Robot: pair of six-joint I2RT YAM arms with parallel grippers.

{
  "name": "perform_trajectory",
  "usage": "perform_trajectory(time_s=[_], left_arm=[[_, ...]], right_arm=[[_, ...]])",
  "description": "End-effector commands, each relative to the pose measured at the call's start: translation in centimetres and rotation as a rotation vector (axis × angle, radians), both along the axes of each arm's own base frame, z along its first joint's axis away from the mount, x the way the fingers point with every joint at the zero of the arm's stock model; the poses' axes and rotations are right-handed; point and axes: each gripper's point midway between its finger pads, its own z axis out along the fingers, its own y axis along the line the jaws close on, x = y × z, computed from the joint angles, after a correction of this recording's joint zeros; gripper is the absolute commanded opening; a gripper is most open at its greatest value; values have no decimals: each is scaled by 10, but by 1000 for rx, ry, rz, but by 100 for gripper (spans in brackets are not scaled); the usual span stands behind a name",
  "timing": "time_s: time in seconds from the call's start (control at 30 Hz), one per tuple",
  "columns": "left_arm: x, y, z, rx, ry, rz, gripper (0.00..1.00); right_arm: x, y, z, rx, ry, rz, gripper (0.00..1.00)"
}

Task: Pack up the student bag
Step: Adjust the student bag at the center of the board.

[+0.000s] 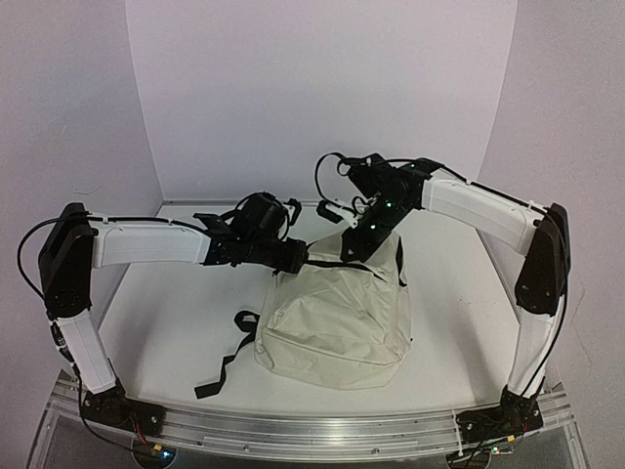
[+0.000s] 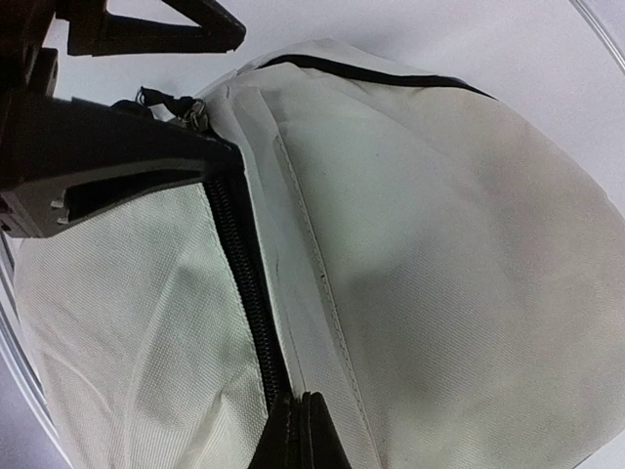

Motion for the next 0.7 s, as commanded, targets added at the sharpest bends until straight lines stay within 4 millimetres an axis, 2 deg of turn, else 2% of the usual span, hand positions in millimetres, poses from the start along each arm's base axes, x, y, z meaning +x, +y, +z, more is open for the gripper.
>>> perform_trajectory(time_s=[0.0, 0.37, 0.53, 0.67], left_arm=[[22, 34, 6, 48, -19, 155, 54], [14, 69, -14, 70, 47, 198, 38], [9, 70, -16, -29, 89, 165, 27], [4, 61, -11, -102, 98, 110, 10]], right_arm=[[0, -3, 5, -6, -12, -7, 0], [3, -12, 3, -46, -41, -11, 0], [2, -13, -1, -56, -39, -11, 0], [1, -12, -1, -50, -33, -8, 0]])
